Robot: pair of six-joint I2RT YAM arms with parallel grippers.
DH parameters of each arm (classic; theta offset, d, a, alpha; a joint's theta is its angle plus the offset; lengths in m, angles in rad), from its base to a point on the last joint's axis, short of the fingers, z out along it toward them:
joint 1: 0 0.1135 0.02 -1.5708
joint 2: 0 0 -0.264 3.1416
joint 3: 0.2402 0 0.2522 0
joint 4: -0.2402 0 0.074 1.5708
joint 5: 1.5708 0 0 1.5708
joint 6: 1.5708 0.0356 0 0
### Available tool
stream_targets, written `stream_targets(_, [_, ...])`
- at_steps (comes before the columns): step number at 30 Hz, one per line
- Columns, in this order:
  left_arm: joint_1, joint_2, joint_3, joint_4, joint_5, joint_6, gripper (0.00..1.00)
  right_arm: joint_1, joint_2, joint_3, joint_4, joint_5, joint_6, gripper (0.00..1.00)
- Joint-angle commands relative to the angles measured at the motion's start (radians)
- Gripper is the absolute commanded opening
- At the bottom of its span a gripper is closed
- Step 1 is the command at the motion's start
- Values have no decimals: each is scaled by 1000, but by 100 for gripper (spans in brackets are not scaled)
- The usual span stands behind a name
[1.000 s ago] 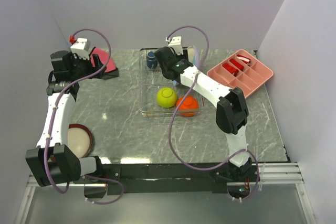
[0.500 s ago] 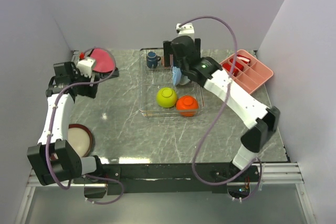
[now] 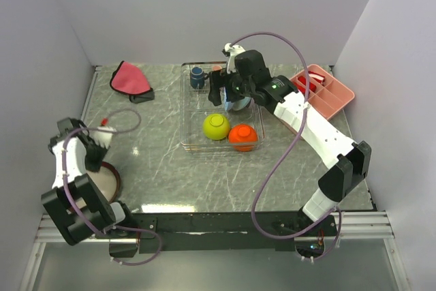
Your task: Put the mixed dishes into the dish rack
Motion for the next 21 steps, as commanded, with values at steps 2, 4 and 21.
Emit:
stream_targets(2, [2, -56, -171, 70, 8, 78, 1, -17, -3, 53, -13, -51, -8, 100])
stream_targets(4, [4, -40, -201, 105, 19, 64, 1, -17, -7, 56, -14, -49, -6, 100])
stream_targets(21, [-349, 294, -105, 328, 125, -115, 2, -17, -49, -40, 6, -52, -29, 100])
